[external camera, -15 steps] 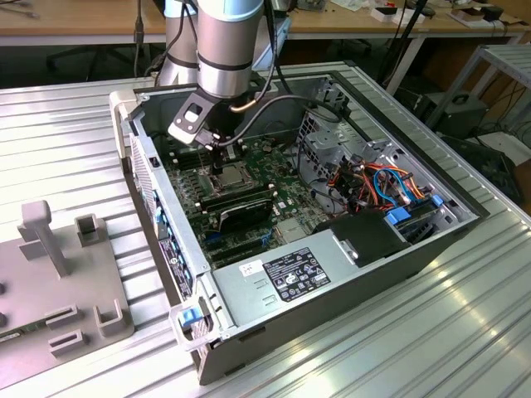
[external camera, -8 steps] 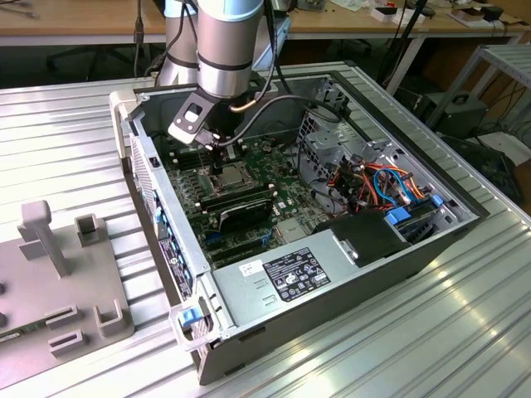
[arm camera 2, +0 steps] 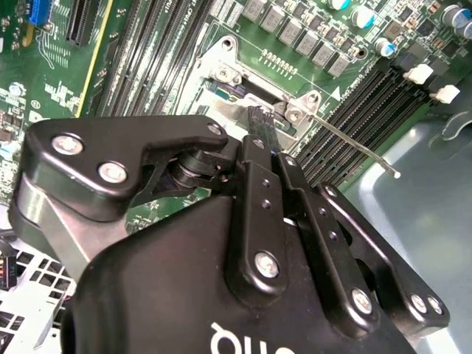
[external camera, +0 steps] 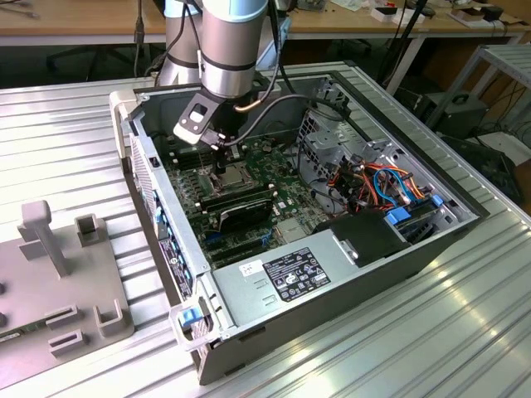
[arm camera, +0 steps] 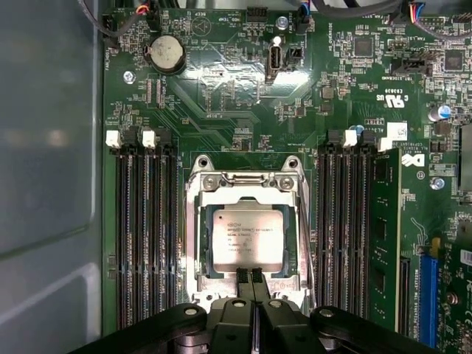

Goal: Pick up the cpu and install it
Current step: 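Close the cpu cover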

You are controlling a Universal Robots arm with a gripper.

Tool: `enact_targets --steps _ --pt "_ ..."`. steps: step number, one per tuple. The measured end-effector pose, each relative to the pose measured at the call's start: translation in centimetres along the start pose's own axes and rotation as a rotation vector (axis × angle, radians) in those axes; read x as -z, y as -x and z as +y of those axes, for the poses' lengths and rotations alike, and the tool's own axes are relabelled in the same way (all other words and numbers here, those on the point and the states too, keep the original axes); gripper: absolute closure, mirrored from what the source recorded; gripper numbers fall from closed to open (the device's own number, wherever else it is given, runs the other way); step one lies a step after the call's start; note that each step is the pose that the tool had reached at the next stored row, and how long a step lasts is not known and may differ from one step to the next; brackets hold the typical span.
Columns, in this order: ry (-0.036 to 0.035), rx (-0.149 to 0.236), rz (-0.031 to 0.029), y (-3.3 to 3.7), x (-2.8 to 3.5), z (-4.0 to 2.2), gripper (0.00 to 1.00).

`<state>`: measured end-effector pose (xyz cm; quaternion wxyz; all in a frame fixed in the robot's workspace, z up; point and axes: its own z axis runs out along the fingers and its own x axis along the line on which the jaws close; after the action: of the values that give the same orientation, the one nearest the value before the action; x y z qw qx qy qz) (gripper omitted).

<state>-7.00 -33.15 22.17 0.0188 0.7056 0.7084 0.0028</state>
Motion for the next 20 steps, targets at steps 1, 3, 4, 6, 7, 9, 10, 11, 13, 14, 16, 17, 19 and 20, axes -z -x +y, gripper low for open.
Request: enact_targets --steps 1,3,4,6,7,9,10,11,13,14,16,17,19,20 --pt "0.0001 0.0 0.0001 0.0 0.0 0.0 0.89" --pt "0.0002 0.007 0.0 0.0 0.0 0.06 0.89" --pt "0.0006 0.022 0.0006 0.0 -0.01 0.09 0.89" --pt "0.0018 0.069 0.0022 -0.01 -0.02 0.11 0.89" --pt "0.0021 0.087 0.0026 0.0 -0.01 0.11 0.89" --pt "0.0032 0.134 0.004 0.0 -0.01 0.12 0.89" --pt "0.0037 0.156 0.0047 0.0 -0.02 0.12 0.89" --pt "0.0042 0.178 0.0054 0.0 -0.02 0.13 0.89" --pt "0.0051 0.219 0.0067 0.0 -0.04 0.14 0.89" --pt "0.0057 0.248 0.0075 0.0 -0.05 0.15 0.89" --pt "0.0071 0.305 0.0093 0.0 -0.08 0.15 0.89" --pt "0.0078 0.339 0.0103 0.0 -0.1 0.15 0.89" --pt "0.0095 0.415 0.0126 0.0 -0.16 0.15 0.89" --pt "0.01 0.433 0.0131 -0.01 -0.17 0.15 0.89"
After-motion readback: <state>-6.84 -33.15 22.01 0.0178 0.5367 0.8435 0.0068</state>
